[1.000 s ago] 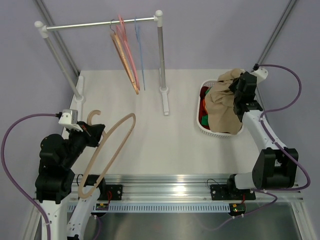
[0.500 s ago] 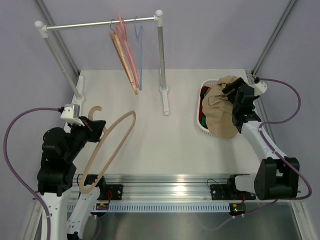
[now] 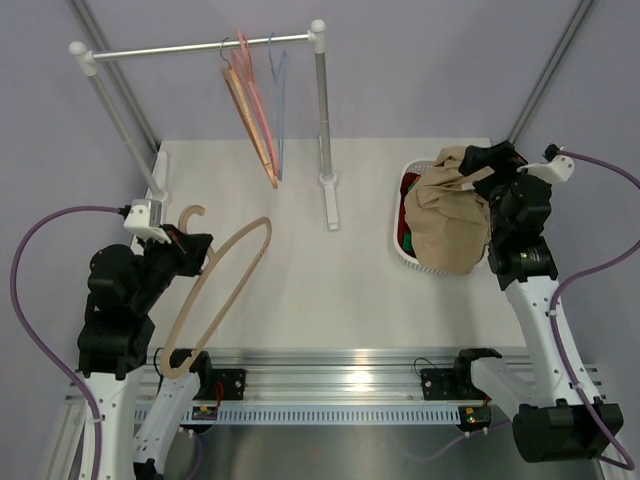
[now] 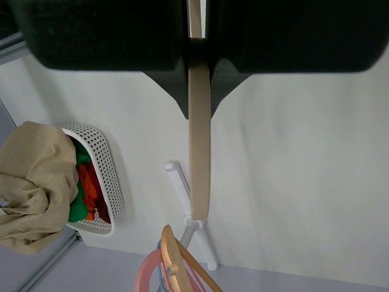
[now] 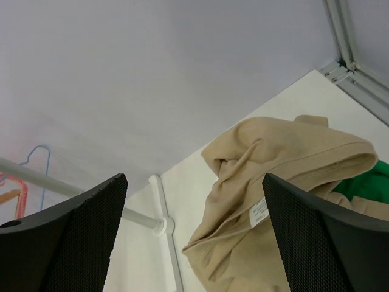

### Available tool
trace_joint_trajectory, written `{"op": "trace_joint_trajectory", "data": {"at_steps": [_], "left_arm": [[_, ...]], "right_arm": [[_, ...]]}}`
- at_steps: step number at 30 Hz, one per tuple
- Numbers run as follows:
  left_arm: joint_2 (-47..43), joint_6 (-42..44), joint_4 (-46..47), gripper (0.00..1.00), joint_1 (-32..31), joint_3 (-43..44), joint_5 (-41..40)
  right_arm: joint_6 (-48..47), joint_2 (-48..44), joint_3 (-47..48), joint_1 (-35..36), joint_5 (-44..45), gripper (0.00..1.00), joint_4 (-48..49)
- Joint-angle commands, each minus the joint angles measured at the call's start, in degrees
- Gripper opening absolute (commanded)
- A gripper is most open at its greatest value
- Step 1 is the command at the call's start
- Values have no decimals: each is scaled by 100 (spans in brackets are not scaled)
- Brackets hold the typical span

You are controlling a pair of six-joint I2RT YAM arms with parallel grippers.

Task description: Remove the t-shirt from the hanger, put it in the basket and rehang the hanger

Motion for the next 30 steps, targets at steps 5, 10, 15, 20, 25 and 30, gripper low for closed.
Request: {"op": "trace_joint_trajectory", "data": {"at_steps": [5,10,15,20,25,30], "left_arm": [[-191,-105,740,0,-21,258,234],[-200,-158,758,0,-21,302,190],[-279,-342,776,0,-21,276,304],[-446,-772,1039,0,-21,127,628],[-770,-1300,1381,0,-21,-172,1049],[-1061,-1336,1391,0,-21,-243,1288]], "right_arm": [[171,-380,-79,1568,-928,98,-236],[1095,22,-740,4069,-569,81,1319],[1760,839,-591,5411,-688,68,2661],[1754,1974,243,6246,-821,86,2859],[2272,2826,692,6440,-918,90,3096],[2396,3143,982,6449,-507,85,3167]]}}
